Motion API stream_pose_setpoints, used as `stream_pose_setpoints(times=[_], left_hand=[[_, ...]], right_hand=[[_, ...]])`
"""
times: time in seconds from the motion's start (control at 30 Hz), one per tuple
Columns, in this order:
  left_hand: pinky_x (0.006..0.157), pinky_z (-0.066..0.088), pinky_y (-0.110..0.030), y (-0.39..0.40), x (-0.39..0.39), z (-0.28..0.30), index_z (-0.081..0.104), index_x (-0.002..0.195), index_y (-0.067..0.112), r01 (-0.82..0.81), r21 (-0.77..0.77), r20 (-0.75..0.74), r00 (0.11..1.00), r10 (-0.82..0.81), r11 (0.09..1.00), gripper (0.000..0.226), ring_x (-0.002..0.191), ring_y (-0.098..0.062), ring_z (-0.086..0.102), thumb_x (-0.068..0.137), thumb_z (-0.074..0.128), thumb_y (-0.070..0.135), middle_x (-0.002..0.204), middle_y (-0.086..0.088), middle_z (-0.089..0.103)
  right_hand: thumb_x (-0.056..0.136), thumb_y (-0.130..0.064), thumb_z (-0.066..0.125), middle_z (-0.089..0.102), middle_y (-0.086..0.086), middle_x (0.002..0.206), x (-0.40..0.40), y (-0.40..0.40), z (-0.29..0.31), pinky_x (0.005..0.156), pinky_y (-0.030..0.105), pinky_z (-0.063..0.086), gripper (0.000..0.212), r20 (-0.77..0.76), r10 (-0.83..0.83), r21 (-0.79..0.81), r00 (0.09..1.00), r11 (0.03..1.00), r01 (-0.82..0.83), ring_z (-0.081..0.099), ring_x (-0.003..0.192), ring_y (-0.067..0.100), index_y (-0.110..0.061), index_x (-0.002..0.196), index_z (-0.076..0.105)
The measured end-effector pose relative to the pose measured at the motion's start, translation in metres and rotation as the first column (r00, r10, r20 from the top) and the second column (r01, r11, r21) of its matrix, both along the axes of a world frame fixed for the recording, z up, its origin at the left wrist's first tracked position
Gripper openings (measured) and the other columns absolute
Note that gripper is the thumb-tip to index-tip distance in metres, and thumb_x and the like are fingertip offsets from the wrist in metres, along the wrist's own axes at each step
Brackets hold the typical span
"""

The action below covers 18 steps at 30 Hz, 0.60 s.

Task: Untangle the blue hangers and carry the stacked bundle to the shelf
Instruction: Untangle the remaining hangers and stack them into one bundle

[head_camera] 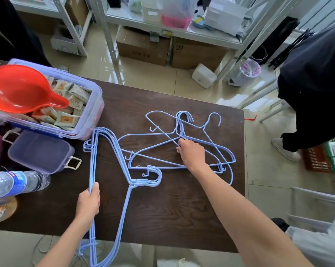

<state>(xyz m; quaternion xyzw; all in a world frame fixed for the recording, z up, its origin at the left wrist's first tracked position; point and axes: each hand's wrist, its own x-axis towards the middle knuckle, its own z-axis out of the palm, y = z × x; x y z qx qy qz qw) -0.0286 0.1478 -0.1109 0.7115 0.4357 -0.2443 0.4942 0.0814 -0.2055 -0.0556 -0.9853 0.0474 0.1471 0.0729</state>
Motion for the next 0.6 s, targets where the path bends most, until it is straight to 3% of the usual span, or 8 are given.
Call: stream_pose_setpoints(times=[0.1,0.17,0.27,0.37,0.47,0.53,0.6], left_hand=[[0.037,0.021,-0.015,0.006,-0.003,0.007,0.042,0.069,0.017,-0.038,-0.146,0.039,0.998,0.044,0.989,0.044,0.033,-0.008,0.026,0.106,0.046,0.041,0.049,0.003,0.029],[0.036,0.019,-0.014,0.009,-0.004,0.008,0.041,0.070,0.017,-0.028,-0.181,0.059,0.997,0.040,0.983,0.043,0.031,-0.007,0.024,0.107,0.045,0.039,0.048,0.004,0.026],[0.037,0.019,-0.015,0.009,-0.007,0.006,0.041,0.071,0.017,-0.019,-0.200,0.065,0.997,0.033,0.980,0.042,0.032,-0.008,0.024,0.106,0.045,0.040,0.048,0.004,0.026],[0.038,0.021,-0.017,0.009,-0.007,0.010,0.043,0.073,0.016,-0.029,-0.208,0.063,0.997,0.043,0.978,0.041,0.034,-0.009,0.025,0.106,0.046,0.041,0.050,0.003,0.028],[0.039,0.022,-0.018,0.006,-0.006,0.015,0.045,0.075,0.015,-0.032,-0.201,0.054,0.998,0.043,0.979,0.041,0.036,-0.011,0.027,0.104,0.047,0.044,0.052,0.000,0.029],[0.040,0.023,-0.019,0.007,-0.004,0.016,0.046,0.075,0.015,-0.045,-0.187,0.042,0.998,0.054,0.981,0.042,0.036,-0.012,0.026,0.104,0.048,0.045,0.051,0.001,0.029],[0.040,0.022,-0.019,0.008,-0.002,0.014,0.047,0.076,0.013,-0.051,-0.178,0.047,0.997,0.060,0.983,0.042,0.036,-0.012,0.025,0.103,0.049,0.045,0.049,0.001,0.028]], right_hand=[[0.098,-0.021,0.073,0.075,0.009,0.078,-0.005,-0.011,0.004,0.053,0.034,0.044,0.013,0.155,0.056,-0.026,0.986,0.998,-0.053,0.073,0.067,0.035,-0.011,0.091,0.067],[0.092,-0.017,0.078,0.069,0.009,0.063,-0.009,-0.024,0.012,0.047,0.033,0.036,0.022,0.260,0.051,-0.060,0.964,0.998,-0.037,0.067,0.055,0.039,-0.011,0.080,0.061],[0.095,-0.019,0.075,0.060,0.003,0.055,-0.015,-0.051,0.028,0.039,0.033,0.042,0.031,0.379,0.088,-0.093,0.921,0.994,-0.056,0.061,0.044,0.035,-0.014,0.075,0.052],[0.094,-0.018,0.076,0.054,0.000,0.055,-0.024,-0.062,0.040,0.036,0.031,0.040,0.031,0.433,0.254,-0.145,0.865,0.967,-0.211,0.058,0.042,0.027,-0.016,0.074,0.053],[0.094,-0.020,0.076,0.057,-0.001,0.064,-0.036,-0.054,0.037,0.037,0.032,0.041,0.022,0.400,0.439,-0.162,0.804,0.898,-0.409,0.063,0.050,0.023,-0.018,0.081,0.058],[0.090,-0.019,0.080,0.057,-0.001,0.070,-0.041,-0.044,0.023,0.038,0.033,0.043,0.020,0.300,0.534,-0.150,0.791,0.845,-0.513,0.064,0.054,0.022,-0.019,0.087,0.060],[0.080,-0.015,0.087,0.055,-0.001,0.071,-0.042,-0.036,0.006,0.038,0.032,0.040,0.032,0.150,0.583,-0.137,0.798,0.812,-0.568,0.064,0.054,0.022,-0.020,0.087,0.057]])
